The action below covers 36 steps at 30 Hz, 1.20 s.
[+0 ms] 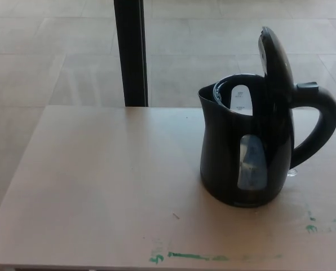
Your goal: The robot uses its right hand to push down on the lid of a kettle kept in the middle of the desk to close it
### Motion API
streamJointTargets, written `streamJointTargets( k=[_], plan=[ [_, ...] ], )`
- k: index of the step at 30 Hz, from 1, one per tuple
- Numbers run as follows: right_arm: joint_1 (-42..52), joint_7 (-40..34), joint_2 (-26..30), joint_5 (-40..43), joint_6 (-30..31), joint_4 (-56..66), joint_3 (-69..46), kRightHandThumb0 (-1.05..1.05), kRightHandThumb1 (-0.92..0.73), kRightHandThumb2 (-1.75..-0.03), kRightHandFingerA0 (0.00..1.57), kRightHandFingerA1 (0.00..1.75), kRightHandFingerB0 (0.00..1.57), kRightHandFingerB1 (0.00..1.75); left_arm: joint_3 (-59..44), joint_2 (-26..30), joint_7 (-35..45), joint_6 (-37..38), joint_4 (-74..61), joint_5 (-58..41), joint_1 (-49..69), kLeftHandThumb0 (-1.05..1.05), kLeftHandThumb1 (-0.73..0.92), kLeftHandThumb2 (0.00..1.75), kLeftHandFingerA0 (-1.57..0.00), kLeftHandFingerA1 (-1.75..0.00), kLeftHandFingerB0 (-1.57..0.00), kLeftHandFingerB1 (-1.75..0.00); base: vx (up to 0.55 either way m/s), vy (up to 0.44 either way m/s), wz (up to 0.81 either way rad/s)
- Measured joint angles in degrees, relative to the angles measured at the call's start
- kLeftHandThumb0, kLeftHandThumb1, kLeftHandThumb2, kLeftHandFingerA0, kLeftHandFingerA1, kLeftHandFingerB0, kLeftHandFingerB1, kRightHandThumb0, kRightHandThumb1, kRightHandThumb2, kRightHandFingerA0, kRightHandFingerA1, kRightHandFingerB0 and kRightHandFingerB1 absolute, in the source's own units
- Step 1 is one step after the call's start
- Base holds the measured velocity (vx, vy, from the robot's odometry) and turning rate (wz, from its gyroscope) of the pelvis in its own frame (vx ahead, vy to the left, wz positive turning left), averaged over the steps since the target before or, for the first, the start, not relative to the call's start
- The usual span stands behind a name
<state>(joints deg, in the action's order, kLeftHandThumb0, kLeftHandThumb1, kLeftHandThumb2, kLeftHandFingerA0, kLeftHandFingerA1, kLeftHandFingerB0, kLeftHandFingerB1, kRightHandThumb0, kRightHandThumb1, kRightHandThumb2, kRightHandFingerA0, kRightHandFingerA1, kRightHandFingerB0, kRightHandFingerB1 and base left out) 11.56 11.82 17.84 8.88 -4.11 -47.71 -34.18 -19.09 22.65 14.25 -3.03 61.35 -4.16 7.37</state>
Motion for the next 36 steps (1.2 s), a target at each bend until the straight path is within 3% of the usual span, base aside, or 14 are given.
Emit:
streamJointTargets(
  k=[4, 5, 9, 10, 16, 18, 20, 21, 26, 27, 31, 34, 35, 36],
  plan=[
    [-0.6, 1.4, 0.2, 2.9, -0.1, 0.9, -5.1, -0.64, -0.92, -0.71, 0.16, 0.31, 0.05, 0.16, -2.7, 0.6, 1.8, 0.0, 1.6, -1.4, -1.1, -0.69, 0.67, 0.61, -0.52, -0.52, -0.39, -0.35, 0.00, 0.000, 0.00],
    [-1.0, 1.8, 0.2, 3.8, -0.2, 1.0, -6.5, -0.71, -0.75, -1.07, 0.15, 0.47, 0.00, 0.27, -3.4, 0.7, 2.5, 0.0, 2.1, -1.8, -1.4, -0.69, 0.66, 0.60, -0.53, -0.50, -0.41, -0.35, 0.00, 0.000, 0.00],
    [-2.7, 3.3, 1.0, 6.7, -0.3, 3.3, -10.3, -0.71, -0.72, -1.06, 0.03, 0.43, 0.02, 0.27, -5.9, 1.7, 4.6, 0.0, 4.3, -3.1, -2.3, -0.74, 0.56, 0.91, -0.49, -0.61, -0.29, -0.47, 0.00, 0.000, 0.00],
    [-3.4, 3.7, 1.4, 7.6, -0.3, 4.7, -11.3, -0.75, -0.79, -1.08, 0.05, 0.39, 0.04, 0.20, -6.5, 2.0, 5.2, 0.0, 4.8, -3.5, -2.6, -0.69, 0.67, 0.60, -0.51, -0.52, -0.38, -0.35, 0.00, 0.000, 0.00],
    [-10.1, 5.5, 5.7, 10.4, -0.2, 15.2, -11.3, -0.69, -0.83, -1.16, 0.00, 0.37, 0.00, 0.23, -8.0, 3.1, 8.0, 0.0, 5.9, -4.7, -2.9, -0.69, 0.66, 0.60, -0.55, -0.52, -0.44, -0.37, 0.00, 0.000, 0.00],
    [-13.0, 7.0, 7.1, 11.9, 0.3, 19.9, -10.5, -0.73, -0.92, -0.73, 0.18, 0.42, 0.10, 0.24, -8.3, 3.5, 8.7, 0.0, 6.4, -5.2, -3.0, -0.74, 0.55, 0.91, -0.51, -0.62, -0.37, -0.49, 0.00, 0.000, 0.00],
    [-15.2, 7.6, 7.7, 12.8, 1.0, 23.6, -9.6, -0.86, -0.70, -1.09, 0.18, 0.57, 0.06, 0.42, -8.4, 3.6, 9.0, 0.0, 6.8, -5.4, -3.1, -0.70, 0.54, 0.92, -0.48, -0.63, -0.30, -0.48, 0.00, 0.000, 0.00],
    [-16.5, 7.8, 7.8, 13.1, 1.3, 25.9, -8.8, -0.84, -0.89, -0.67, 0.20, 0.49, 0.12, 0.33, -8.5, 3.6, 9.1, 0.0, 6.9, -5.5, -3.1, -0.67, 0.66, 0.60, -0.55, -0.58, -0.41, -0.37, 0.00, 0.000, 0.00],
    [-21.8, 7.3, 8.0, 13.7, 3.5, 35.1, -4.7, -0.39, -0.41, -1.05, 0.02, 0.51, 0.00, 0.50, -8.7, 3.6, 9.7, -0.1, 7.1, -5.9, -3.1, -0.68, 0.49, 0.89, -0.53, -0.66, -0.37, -0.50, 0.00, 0.000, 0.00],
    [-23.6, 6.9, 8.0, 13.6, 4.2, 36.9, -3.4, -0.82, -0.73, -1.09, 0.10, 0.49, 0.04, 0.34, -8.9, 3.6, 9.8, -0.1, 7.2, -6.0, -3.1, -0.69, 0.51, 0.90, -0.51, -0.63, -0.35, -0.49, 0.00, 0.000, 0.00],
    [-32.2, 5.8, 10.3, 12.2, 6.5, 42.0, 3.6, -0.82, -0.71, -1.08, 0.12, 0.49, 0.05, 0.37, -9.2, 3.6, 10.4, -0.1, 7.5, -6.4, -3.1, -0.66, 0.64, 0.59, -0.56, -0.58, -0.41, -0.37, 0.00, 0.000, 0.00],
    [-38.3, 5.4, 12.3, 10.4, 8.0, 43.0, 8.9, -0.87, -0.65, -1.05, 0.13, 0.49, 0.06, 0.40, -9.5, 4.0, 10.9, -0.1, 7.5, -6.9, -2.7, -0.72, 0.53, 0.91, -0.49, -0.63, -0.31, -0.48, 0.00, 0.000, 0.00],
    [-40.6, 5.4, 12.8, 9.6, 8.4, 42.6, 11.1, -0.90, -0.83, -0.66, 0.22, 0.40, 0.17, 0.29, -9.5, 4.2, 11.2, -0.1, 7.5, -7.1, -2.5, -0.68, 0.65, 0.59, -0.51, -0.54, -0.40, -0.36, 0.00, 0.000, 0.00],
    [-42.2, 5.3, 13.2, 9.0, 8.8, 42.1, 12.6, -0.87, -0.64, -1.02, 0.15, 0.47, 0.09, 0.41, -9.5, 4.3, 11.4, -0.1, 7.5, -7.3, -2.4, -0.71, 0.64, 0.60, -0.50, -0.52, -0.41, -0.37, 0.00, 0.000, 0.00]
  ],
)
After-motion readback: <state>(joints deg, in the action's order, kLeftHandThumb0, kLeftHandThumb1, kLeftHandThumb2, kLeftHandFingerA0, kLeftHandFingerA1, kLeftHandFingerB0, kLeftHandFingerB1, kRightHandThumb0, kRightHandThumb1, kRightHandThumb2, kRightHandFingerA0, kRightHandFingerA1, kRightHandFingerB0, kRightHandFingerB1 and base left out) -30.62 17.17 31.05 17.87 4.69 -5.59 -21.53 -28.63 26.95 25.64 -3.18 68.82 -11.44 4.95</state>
